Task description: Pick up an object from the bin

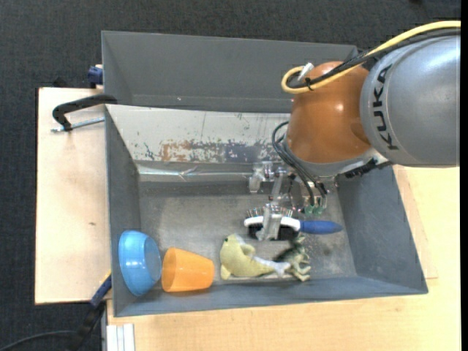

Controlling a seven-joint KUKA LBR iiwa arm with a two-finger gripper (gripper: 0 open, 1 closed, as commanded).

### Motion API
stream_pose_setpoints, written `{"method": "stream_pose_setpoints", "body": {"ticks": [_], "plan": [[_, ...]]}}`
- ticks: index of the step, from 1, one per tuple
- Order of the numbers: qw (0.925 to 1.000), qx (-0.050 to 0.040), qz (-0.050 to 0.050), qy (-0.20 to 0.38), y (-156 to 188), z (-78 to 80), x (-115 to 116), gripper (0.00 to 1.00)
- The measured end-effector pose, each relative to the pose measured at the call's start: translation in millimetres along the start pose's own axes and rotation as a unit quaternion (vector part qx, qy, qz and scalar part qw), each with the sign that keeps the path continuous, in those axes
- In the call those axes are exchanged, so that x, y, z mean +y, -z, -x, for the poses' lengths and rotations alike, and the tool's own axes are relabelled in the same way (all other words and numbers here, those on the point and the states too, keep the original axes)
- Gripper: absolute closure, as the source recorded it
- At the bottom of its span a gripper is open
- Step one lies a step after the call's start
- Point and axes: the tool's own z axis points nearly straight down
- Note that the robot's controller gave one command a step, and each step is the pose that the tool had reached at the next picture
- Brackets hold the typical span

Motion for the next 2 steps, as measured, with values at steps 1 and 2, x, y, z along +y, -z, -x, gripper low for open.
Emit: {"method": "stream_pose_setpoints", "body": {"ticks": [1,2], "plan": [[0.9943,0.0004,0.000,0.107,-95.1,-43.5,-7.0,0.00],[0.9656,-0.0030,0.000,0.260,-82.0,-36.6,84.8,0.00]]}}
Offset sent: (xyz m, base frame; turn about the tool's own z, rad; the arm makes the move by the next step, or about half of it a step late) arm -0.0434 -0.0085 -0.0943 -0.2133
